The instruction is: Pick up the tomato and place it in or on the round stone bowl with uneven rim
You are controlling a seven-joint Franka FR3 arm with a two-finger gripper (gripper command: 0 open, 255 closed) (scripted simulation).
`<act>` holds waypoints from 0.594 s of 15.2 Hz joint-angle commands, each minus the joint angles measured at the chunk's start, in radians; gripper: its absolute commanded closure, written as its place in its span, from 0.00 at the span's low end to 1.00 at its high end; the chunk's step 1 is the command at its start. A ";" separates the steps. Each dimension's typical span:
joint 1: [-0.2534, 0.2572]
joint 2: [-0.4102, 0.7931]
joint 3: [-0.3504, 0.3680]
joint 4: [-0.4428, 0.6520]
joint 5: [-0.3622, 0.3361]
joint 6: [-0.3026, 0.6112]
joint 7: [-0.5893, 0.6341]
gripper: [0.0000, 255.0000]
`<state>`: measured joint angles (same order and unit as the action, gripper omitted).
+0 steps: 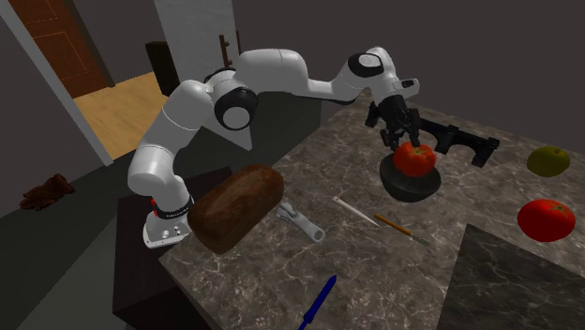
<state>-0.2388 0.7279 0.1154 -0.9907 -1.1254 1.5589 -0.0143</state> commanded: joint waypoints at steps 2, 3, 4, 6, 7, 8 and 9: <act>-0.002 -0.005 0.001 -0.022 0.000 0.009 0.015 1.00; -0.002 -0.005 0.001 -0.022 0.000 0.009 0.015 1.00; -0.002 -0.005 0.001 -0.022 0.000 0.009 0.015 1.00; -0.002 -0.005 0.001 -0.022 0.000 0.009 0.015 1.00; -0.002 -0.005 0.001 -0.022 0.000 0.009 0.015 1.00; -0.002 -0.005 0.001 -0.022 0.000 0.009 0.015 1.00; -0.002 -0.005 0.001 -0.022 0.000 0.009 0.015 0.00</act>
<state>-0.2412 0.7232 0.1160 -1.0127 -1.1254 1.5679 0.0010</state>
